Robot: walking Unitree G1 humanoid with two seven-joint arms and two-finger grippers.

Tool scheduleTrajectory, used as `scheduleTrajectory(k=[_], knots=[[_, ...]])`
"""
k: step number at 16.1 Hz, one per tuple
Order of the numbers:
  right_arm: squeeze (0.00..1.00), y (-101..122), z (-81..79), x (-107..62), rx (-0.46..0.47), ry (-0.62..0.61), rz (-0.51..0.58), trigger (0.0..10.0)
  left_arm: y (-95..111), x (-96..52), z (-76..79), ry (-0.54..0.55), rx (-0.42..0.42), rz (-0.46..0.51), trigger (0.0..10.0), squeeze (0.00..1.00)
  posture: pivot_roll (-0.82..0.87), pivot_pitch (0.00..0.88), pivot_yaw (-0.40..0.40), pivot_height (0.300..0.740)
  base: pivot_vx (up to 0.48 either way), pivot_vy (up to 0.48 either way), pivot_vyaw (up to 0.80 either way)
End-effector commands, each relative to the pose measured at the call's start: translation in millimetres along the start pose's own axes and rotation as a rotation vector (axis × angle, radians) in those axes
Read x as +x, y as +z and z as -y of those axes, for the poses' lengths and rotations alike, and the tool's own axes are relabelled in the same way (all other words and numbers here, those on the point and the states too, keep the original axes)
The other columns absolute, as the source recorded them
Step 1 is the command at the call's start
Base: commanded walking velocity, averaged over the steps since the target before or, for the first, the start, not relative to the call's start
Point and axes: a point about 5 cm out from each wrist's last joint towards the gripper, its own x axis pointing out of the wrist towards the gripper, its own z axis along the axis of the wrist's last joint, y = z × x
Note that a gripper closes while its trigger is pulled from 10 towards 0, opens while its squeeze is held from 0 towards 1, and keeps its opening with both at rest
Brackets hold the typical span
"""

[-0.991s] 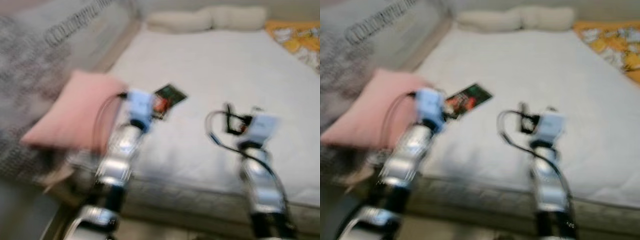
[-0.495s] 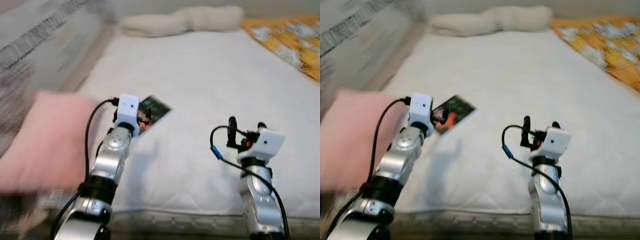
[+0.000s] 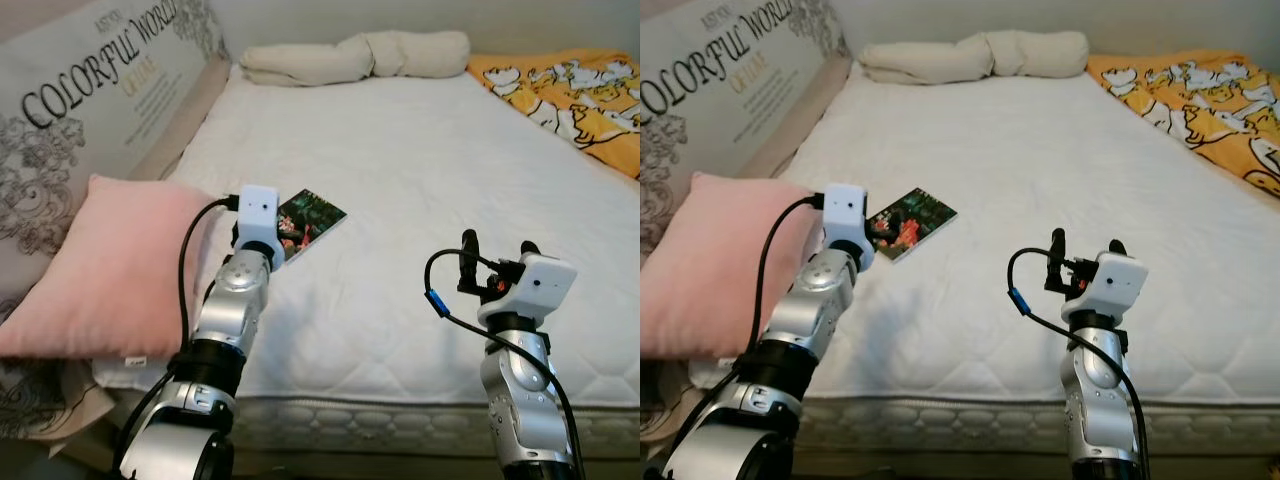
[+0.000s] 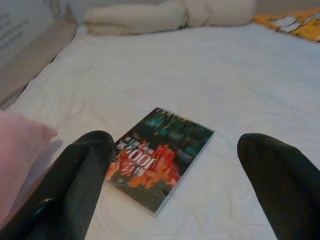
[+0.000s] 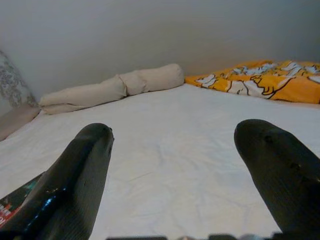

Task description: Clean up the room

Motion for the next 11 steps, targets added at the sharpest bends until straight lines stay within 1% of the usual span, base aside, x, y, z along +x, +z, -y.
scheduleTrajectory(k=[1, 3, 4, 6, 7, 9, 10, 11], knots=[[0.00, 2.5, -2.7, 3.2, -0.009, 0.018, 0.009, 10.0, 6.3, 1.2, 2.6, -0.018, 0.025, 0.033, 10.0, 0.00, -0.12, 0.000, 0.066, 0.740, 0.000, 0.000, 0.00], [0.00, 3.3, -3.6, 5.5, -0.014, 0.028, 0.009, 10.0, 10.5, 0.0, 4.0, -0.037, 0.050, 0.068, 10.0, 0.00, -0.12, 0.000, 0.063, 0.740, 0.000, 0.000, 0.00], [0.00, 3.6, -3.9, 6.3, -0.017, 0.032, 0.010, 10.0, 12.7, -0.3, 5.3, -0.048, 0.089, 0.085, 10.0, 0.00, -0.11, 0.000, 0.062, 0.740, 0.000, 0.000, 0.00], [0.00, 3.3, -5.5, 7.4, -0.017, 0.038, 0.008, 10.0, 14.4, -1.2, 7.7, -0.067, 0.134, 0.104, 10.0, 0.00, -0.11, 0.000, 0.063, 0.740, 0.000, 0.000, 0.00], [0.00, 3.0, -7.4, 7.5, -0.018, 0.047, 0.007, 10.0, 14.4, -1.7, 8.6, -0.079, 0.128, 0.105, 10.0, 0.00, -0.11, 0.000, 0.063, 0.740, 0.000, 0.000, 0.00], [0.00, 2.1, -10.7, 6.9, -0.019, 0.061, 0.004, 10.0, 14.0, -3.1, 12.0, -0.113, 0.173, 0.106, 10.0, 0.00, -0.11, 0.000, 0.064, 0.740, 0.459, 0.000, 0.00], [0.00, 2.0, -10.8, 7.3, -0.019, 0.061, 0.003, 10.0, 14.7, -3.4, 12.9, -0.116, 0.185, 0.113, 10.0, 0.00, -0.11, 0.000, 0.066, 0.740, 0.480, 0.000, 0.00], [0.00, 1.8, -10.8, 7.6, -0.019, 0.060, 0.003, 10.0, 15.1, -3.6, 13.8, -0.118, 0.179, 0.115, 10.0, 0.00, -0.11, 0.000, 0.067, 0.740, 0.480, 0.000, 0.00]])
